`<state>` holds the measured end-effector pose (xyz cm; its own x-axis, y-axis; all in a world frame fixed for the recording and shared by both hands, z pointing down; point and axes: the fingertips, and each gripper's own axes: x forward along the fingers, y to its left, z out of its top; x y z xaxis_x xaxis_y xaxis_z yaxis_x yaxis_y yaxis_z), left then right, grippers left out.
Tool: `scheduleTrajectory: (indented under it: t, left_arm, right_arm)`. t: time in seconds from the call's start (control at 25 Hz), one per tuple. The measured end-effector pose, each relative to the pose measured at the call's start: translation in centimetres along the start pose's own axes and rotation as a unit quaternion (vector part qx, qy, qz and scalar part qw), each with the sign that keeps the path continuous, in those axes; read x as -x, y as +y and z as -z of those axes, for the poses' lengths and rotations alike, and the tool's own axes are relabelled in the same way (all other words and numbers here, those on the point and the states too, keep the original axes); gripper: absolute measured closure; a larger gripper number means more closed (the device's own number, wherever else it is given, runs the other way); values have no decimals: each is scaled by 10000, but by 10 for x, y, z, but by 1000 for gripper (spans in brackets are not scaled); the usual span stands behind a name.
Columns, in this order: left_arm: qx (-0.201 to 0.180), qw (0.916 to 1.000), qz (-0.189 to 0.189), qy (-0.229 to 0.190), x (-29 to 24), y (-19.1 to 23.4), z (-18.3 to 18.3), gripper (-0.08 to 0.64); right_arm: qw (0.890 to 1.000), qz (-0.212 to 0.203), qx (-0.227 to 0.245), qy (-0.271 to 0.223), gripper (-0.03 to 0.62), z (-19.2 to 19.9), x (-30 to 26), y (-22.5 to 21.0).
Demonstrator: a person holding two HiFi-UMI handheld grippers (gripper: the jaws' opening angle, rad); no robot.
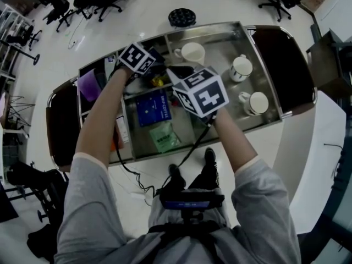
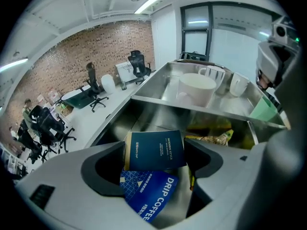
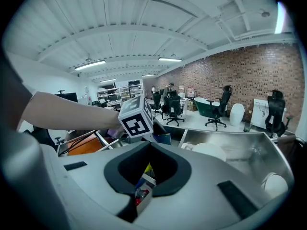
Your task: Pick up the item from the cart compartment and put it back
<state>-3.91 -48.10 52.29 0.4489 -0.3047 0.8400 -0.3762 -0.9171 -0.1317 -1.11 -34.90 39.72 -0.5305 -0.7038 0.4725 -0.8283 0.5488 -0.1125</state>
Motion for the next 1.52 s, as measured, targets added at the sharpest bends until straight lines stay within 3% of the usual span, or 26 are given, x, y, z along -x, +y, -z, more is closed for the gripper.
scheduleTrajectory:
  t: [0.44, 0.56, 1.08, 1.32, 1.44, 1.52]
  left_arm:
    - [208, 9998, -74, 9, -9, 5, 7, 166]
    - [179, 9998, -92, 0, -7, 4, 5, 124]
    - [331, 9991, -175, -218, 4, 4, -1, 140]
    - [562, 9926, -779, -738, 45, 9, -8, 486]
    - [704, 9886, -922, -963, 66, 2, -5, 551]
    - [777, 9860, -997, -1090, 80, -6, -1, 554]
  right_arm:
    - [10000, -8, -34, -58, 583, -1, 4, -3]
    - [10000, -24, -58, -67, 583, -2, 4, -4]
    - [9999, -13, -102, -84, 583, 0, 4, -8]
    - [9999, -12, -122, -119, 583, -2, 10, -6]
    - [9998, -11, -118, -160, 583, -4, 13, -4]
    - [9998, -8, -115, -186, 583, -5, 16, -3]
